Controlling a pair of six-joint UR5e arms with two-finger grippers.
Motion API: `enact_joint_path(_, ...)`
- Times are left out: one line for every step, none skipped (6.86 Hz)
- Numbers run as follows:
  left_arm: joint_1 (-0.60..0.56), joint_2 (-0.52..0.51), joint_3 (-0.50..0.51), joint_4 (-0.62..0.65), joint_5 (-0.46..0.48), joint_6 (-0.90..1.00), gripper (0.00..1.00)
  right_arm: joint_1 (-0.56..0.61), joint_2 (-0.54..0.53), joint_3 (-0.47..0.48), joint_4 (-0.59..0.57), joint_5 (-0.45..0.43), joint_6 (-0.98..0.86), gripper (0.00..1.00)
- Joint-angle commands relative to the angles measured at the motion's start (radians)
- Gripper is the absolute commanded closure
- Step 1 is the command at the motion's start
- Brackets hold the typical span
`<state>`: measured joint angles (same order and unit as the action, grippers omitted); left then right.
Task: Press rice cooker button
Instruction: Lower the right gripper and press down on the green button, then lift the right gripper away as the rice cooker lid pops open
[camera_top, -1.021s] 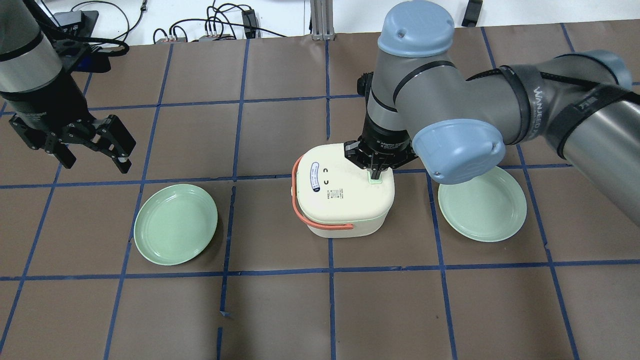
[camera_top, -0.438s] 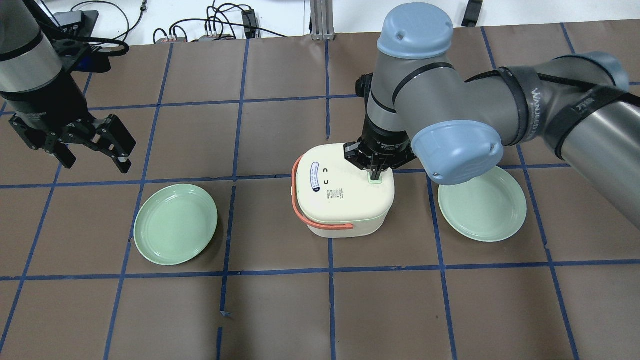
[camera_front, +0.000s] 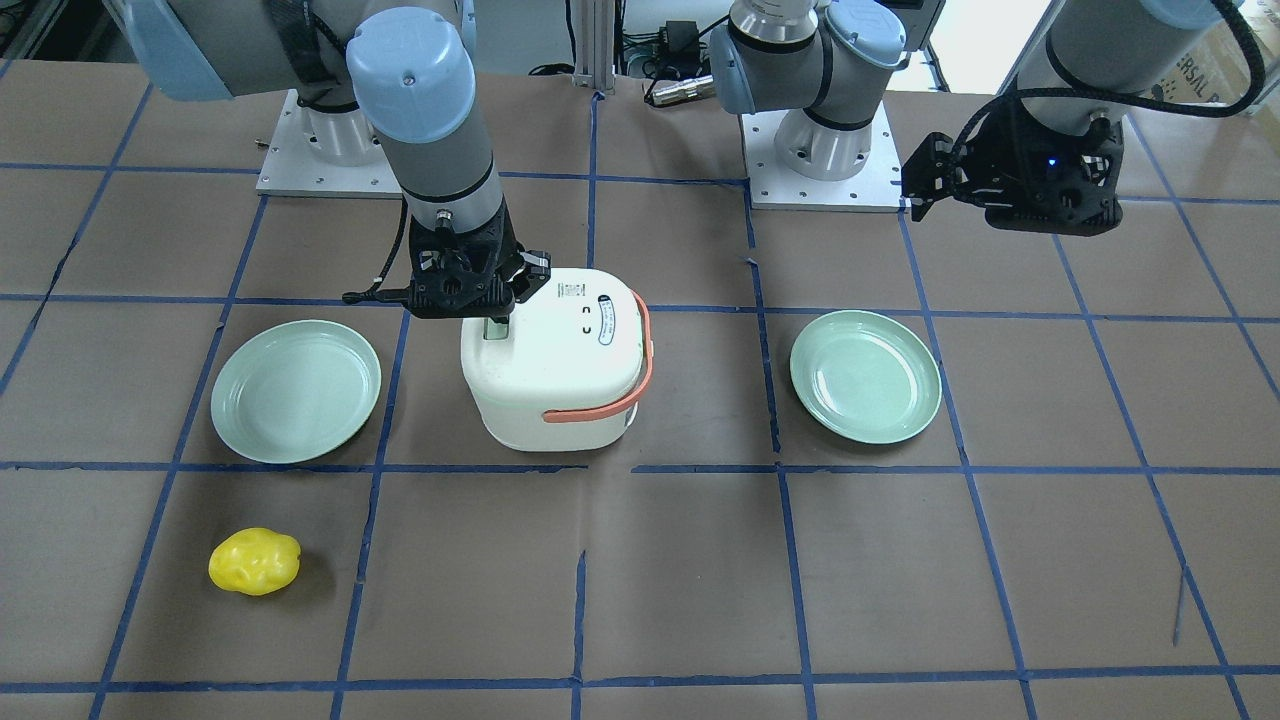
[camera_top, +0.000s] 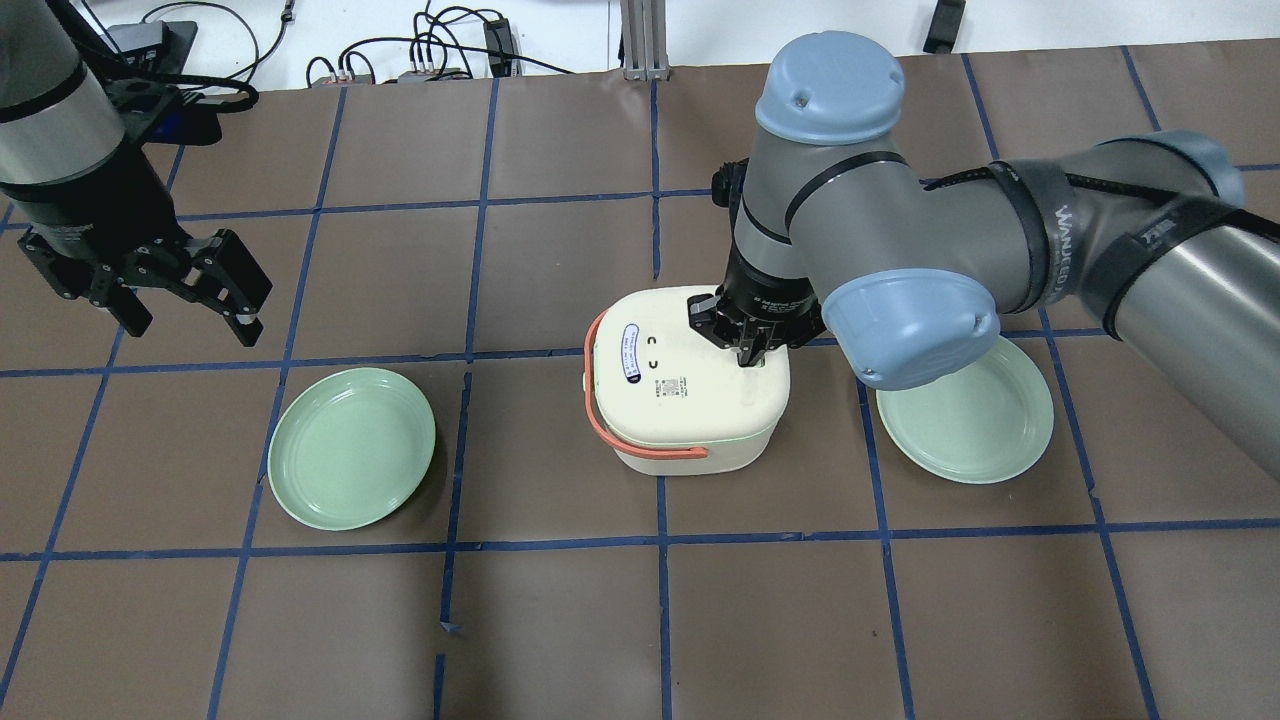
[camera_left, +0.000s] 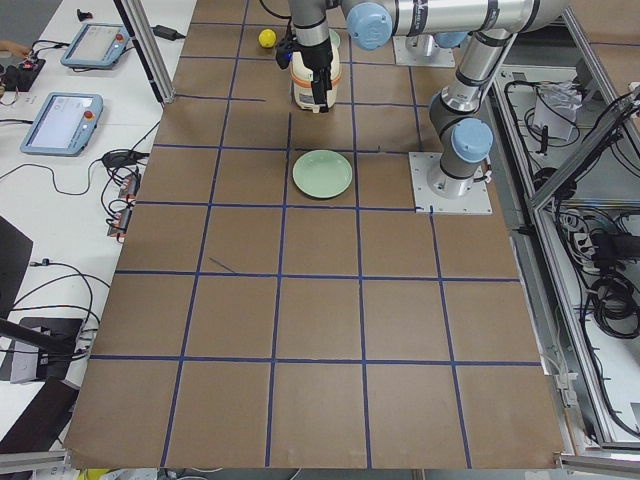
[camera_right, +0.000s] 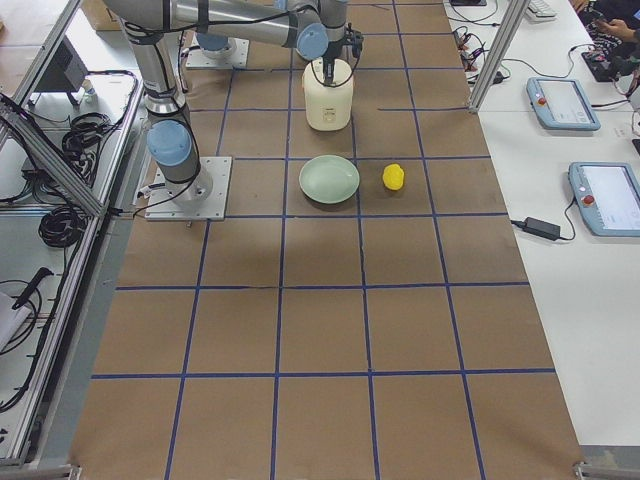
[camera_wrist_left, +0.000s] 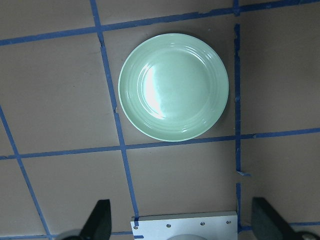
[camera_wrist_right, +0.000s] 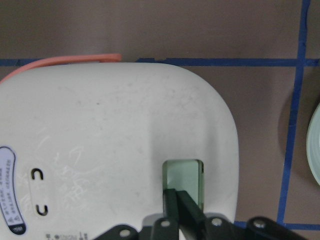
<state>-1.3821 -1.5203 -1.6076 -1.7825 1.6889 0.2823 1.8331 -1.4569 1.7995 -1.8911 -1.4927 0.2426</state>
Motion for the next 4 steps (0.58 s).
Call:
enact_joint_path(0.0, 0.0, 0.0, 0.0, 0.0, 0.0, 0.0, 0.0, -0.006, -0.008, 0.004, -0.009, 0.007, 0.86)
enact_joint_path(0.0, 0.0, 0.0, 0.0, 0.0, 0.0, 0.0, -0.002, -0.011, -0.009, 0.044, -0.012, 0.015, 0.86)
enact_joint_path(0.0, 0.0, 0.0, 0.0, 0.0, 0.0, 0.0, -0.009, -0.023, -0.034, 0.146, -0.018, 0.038, 0.88)
enact_joint_path(0.0, 0.0, 0.0, 0.0, 0.0, 0.0, 0.0, -0.012, -0.025, -0.108, 0.267, -0.018, 0.075, 0.92)
